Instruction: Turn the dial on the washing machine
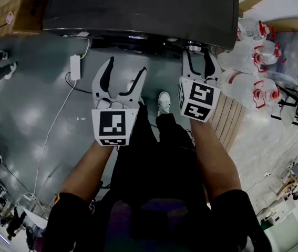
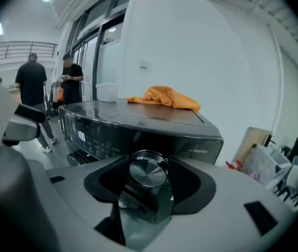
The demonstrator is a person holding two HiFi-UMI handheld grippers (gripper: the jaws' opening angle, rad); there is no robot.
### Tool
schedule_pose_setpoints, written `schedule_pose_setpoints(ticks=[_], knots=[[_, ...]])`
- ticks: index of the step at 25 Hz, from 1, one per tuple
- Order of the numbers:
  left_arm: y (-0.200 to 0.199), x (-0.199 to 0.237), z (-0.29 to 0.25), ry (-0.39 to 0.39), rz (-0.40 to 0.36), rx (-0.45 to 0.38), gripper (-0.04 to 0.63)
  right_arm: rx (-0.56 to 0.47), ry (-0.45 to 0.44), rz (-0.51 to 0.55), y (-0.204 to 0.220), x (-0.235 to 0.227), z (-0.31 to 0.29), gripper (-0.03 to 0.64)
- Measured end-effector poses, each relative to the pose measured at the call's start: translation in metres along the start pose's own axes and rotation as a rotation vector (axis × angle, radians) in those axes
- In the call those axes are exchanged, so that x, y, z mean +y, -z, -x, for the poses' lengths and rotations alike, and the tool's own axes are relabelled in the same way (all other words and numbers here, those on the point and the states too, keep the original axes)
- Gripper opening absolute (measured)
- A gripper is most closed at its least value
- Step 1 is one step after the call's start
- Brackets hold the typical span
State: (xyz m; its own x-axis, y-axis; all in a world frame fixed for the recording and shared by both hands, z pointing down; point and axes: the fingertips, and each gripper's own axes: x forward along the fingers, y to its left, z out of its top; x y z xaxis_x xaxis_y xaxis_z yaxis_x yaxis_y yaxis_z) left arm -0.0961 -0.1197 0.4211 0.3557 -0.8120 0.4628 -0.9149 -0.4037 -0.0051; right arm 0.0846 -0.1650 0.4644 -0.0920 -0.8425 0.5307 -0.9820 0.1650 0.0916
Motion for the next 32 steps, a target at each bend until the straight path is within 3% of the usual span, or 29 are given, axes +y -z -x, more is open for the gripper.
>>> schedule_pose_setpoints(ticks=[6, 9, 14, 20, 32], knots=[[-0.003, -0.001, 0.002, 0.003, -0.002, -0.008, 0.33, -0.019, -0.094, -0.329, 0.005, -0.011, 0.001, 0.245], [-0.005, 0.0, 0.003, 0.002, -0.005, -0.009, 0.33, -0.016, -0.108, -0.387, 0.007, -0.013, 0.001, 0.247], [-0.012, -0.002, 0.008, -0.003, -0.011, -0.023, 0.33, -0.041, -0.105, -0.225, -0.009, -0.005, 0.013, 0.248], [-0.037, -0.004, 0.023, -0.023, -0.014, -0.066, 0.33, -0.171, -0.199, -0.05, -0.062, 0.021, 0.058, 0.285], [-0.104, -0.016, 0.086, -0.085, -0.004, -0.182, 0.331, -0.334, -0.35, 0.096, -0.124, 0.042, 0.145, 0.302]])
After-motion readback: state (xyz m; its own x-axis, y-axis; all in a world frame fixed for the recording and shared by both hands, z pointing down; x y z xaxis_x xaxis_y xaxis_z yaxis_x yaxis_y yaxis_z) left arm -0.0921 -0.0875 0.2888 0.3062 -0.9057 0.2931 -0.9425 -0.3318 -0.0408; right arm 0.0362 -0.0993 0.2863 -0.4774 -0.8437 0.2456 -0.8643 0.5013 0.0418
